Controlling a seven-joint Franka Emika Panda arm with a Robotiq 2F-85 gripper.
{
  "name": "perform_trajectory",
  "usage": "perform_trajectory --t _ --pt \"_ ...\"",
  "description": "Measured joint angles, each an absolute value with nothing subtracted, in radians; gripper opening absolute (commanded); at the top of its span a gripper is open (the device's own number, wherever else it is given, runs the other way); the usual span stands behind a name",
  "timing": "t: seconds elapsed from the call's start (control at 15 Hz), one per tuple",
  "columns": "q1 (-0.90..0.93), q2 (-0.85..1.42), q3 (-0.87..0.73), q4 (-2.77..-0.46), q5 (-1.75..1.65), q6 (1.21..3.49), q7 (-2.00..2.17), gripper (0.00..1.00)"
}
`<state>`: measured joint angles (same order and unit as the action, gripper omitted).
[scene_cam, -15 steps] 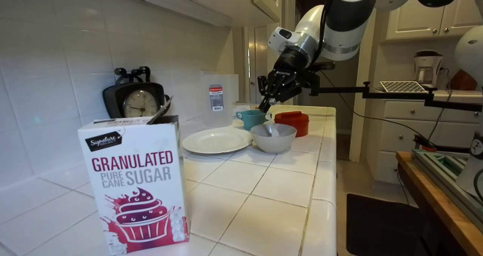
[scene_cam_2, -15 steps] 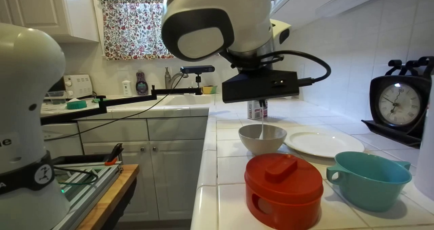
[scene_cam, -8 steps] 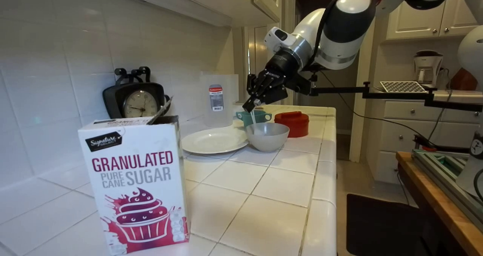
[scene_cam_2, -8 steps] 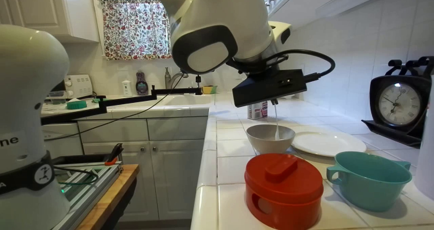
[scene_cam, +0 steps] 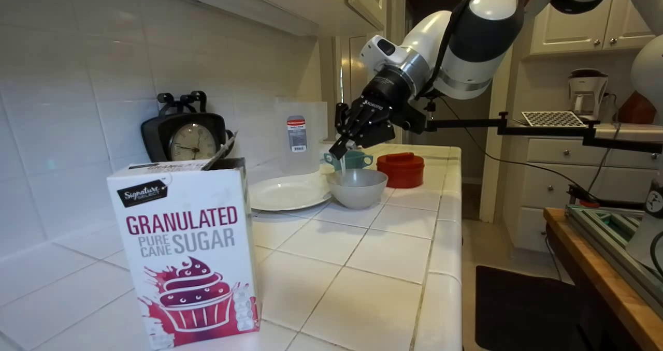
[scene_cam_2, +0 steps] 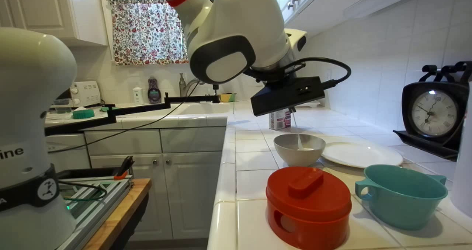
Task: Use the spoon in the blue bowl to stir the contents in the grey bowl then place the spoon back
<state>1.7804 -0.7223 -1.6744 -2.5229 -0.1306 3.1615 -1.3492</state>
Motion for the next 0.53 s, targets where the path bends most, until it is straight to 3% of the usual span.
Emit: perform_trajectory --t 0.53 --pt "1.667 -0.720 -1.607 -2.526 -0.131 3.028 -1.306 0.01"
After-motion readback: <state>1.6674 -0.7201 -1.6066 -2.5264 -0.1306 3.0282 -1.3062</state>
